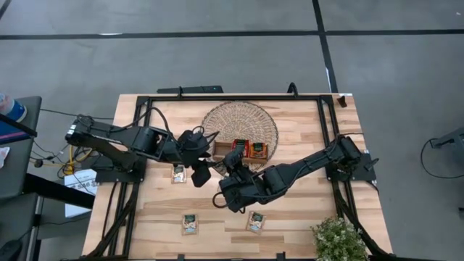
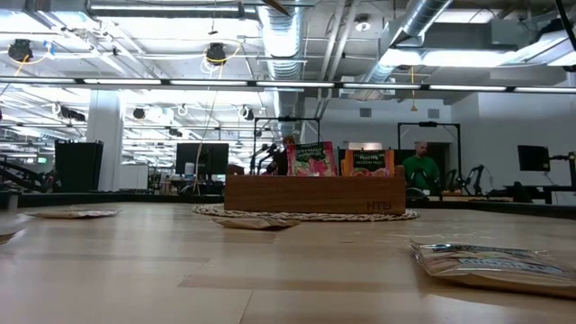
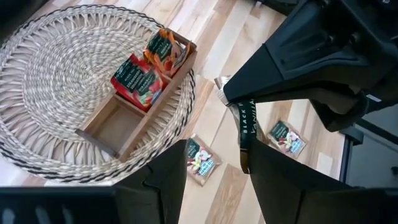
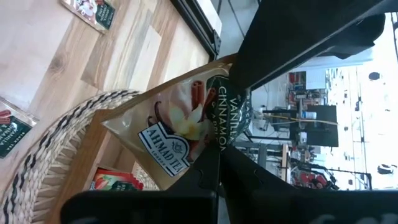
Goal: Pick & Place Tea
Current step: Put the brown tea bag into the left section of the wooden organizer
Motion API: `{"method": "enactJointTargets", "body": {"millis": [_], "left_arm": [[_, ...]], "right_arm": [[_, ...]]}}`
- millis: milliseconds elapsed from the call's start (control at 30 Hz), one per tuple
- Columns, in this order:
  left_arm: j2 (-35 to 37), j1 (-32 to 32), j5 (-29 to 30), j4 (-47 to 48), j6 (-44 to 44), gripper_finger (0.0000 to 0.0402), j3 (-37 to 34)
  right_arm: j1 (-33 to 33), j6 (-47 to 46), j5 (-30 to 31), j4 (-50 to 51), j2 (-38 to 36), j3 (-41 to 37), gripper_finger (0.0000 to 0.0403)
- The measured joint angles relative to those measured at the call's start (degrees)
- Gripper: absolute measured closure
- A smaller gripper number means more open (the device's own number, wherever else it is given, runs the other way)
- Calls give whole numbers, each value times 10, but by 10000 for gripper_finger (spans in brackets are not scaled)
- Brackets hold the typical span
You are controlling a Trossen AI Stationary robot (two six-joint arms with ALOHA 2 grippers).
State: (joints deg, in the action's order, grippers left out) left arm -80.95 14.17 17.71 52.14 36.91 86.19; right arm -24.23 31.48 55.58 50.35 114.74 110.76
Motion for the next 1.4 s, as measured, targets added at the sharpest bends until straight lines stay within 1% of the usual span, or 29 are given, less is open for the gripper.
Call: {"method": "enactJointTargets", "body": {"millis": [367,633,767,867,967,1033,1200,1400], "left_arm": [[0,0,-12,-23,0,243,0],[0,-3,-15,-22,1,248,0],[-1,-3,-16,-21,1,277,0],[-1,-3,-17,-20,-2,319,0],[-8,-3,-20,-19,-14,373,0],[-17,-3,-21,-19,-18,393,0],[-34,-4,-31,-17,-31,401,0],[-35,-4,-29,-17,-32,401,0]], "right_arm": [[8,3,-2,-17,0,0,403],[6,5,-2,-16,0,0,403],[8,5,-2,-16,0,0,403],[8,5,-2,-17,0,0,403],[8,6,-2,-18,0,0,403],[8,7,-2,-22,0,0,403],[8,7,-5,-21,0,0,403],[8,2,-5,-20,0,0,403]]}}
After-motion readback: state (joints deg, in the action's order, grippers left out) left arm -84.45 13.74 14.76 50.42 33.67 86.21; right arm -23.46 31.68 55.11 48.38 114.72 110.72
